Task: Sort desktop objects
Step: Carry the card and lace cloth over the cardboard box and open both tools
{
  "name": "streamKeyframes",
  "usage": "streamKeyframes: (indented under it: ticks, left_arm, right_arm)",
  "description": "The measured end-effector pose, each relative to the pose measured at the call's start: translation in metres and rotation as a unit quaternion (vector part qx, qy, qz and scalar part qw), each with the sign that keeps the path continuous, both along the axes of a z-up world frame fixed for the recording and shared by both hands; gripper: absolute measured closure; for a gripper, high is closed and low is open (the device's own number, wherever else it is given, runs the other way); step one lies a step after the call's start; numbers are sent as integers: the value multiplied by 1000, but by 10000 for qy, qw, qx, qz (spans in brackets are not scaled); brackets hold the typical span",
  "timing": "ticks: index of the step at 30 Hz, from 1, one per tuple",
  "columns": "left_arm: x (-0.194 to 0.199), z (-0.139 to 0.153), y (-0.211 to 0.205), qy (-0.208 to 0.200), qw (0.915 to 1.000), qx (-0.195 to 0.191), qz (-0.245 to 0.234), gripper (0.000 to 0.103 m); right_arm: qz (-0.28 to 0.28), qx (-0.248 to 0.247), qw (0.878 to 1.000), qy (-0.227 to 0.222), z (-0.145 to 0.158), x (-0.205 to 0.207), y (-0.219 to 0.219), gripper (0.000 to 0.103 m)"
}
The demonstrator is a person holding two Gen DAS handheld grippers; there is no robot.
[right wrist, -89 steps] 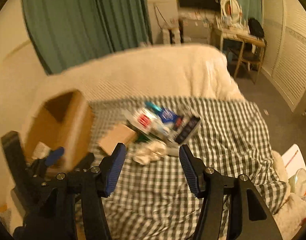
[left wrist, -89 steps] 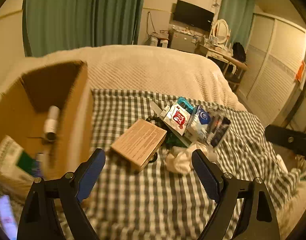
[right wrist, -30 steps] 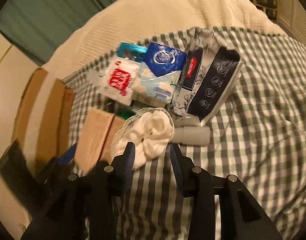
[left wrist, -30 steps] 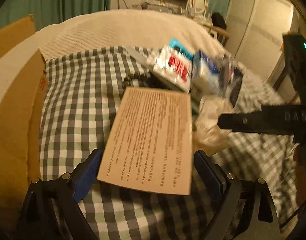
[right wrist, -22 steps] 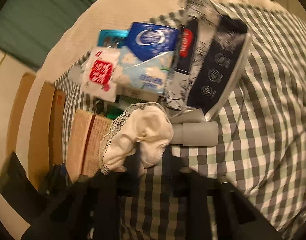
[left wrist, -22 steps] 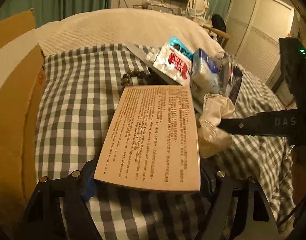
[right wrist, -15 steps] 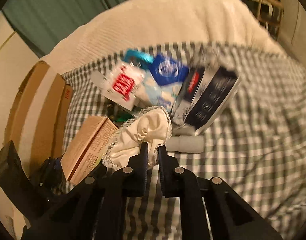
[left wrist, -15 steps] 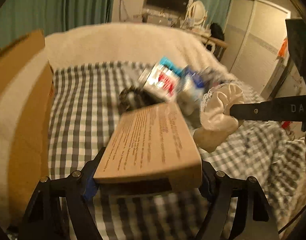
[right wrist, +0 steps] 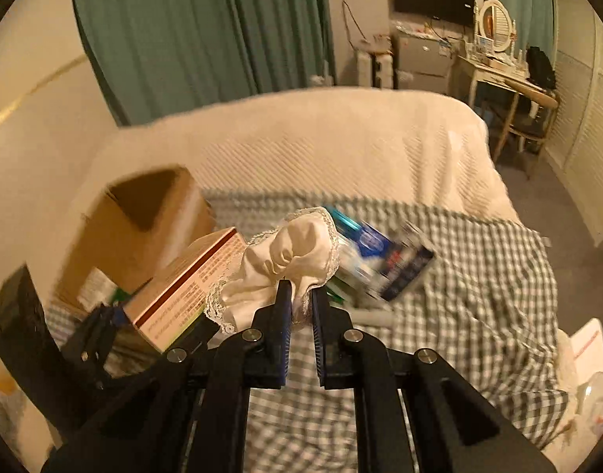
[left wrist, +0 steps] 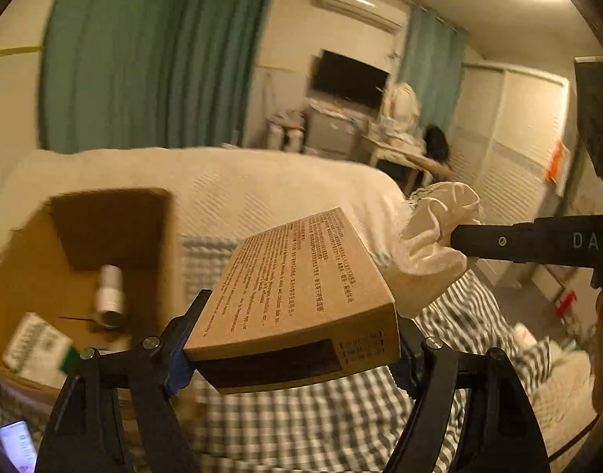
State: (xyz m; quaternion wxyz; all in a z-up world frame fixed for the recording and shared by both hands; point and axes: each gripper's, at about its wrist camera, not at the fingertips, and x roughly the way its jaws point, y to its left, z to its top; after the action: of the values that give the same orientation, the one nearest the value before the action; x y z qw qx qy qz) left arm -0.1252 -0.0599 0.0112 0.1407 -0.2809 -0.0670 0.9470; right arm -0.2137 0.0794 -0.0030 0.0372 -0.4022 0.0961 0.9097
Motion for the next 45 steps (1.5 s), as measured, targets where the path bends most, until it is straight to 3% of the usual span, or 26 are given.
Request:
streamKeyframes:
  ticks: [3, 7, 12, 19, 20, 21, 23, 25, 30, 34, 40, 45]
  left_arm:
    - [0, 11, -32, 106, 9989, 17, 466, 23]
    - [-4, 9, -77, 107, 9925, -273, 1184, 23]
    - [-27, -22, -125, -275, 9823, -419, 1805, 23]
    - [-40, -55, -144, -713, 9688, -774, 2243, 23]
    - [-41, -56, -146, -774, 9662, -840, 2309, 20]
    - [-40, -57, -146, -807, 9651, -886, 2330, 19]
    - [-37, -56, -145, -783, 9627, -989, 2394, 7]
    - [-35, -53, -142, -699, 9608, -1108, 2442, 6]
    - [-21, -35, -116, -517, 9625, -1234, 2360, 6]
    - [-9, -19, -92, -336, 9703, -1127, 2113, 6]
    - [4, -8, -22, -188, 9885, -915, 1189, 4]
    - [-5, -30, 43, -383, 9958, -755, 354, 4]
  right_arm:
    - [177, -80, 9995, 245, 17, -9, -21, 94]
    - [618, -166, 9974, 328, 20, -33, -61, 94]
    - [1123, -172, 9934, 175, 0, -66, -110, 94]
    - [1503, -36, 9886, 50, -36, -108, -164, 93]
    - [1479, -89, 9890, 32, -40, -112, -166, 91]
    - [1448, -177, 9893, -5, -44, -115, -167, 83]
    - [1375, -493, 9892, -138, -52, -119, -165, 74]
    - [1353, -668, 9885, -115, -51, -117, -160, 65]
    - [1306, -172, 9910, 217, -32, -96, -149, 64]
    - [1037, 61, 9935, 468, -17, -59, -105, 64]
    - [4, 91, 9987, 501, -12, -24, -12, 64]
    - [-752, -78, 9965, 355, -30, -10, 58, 64]
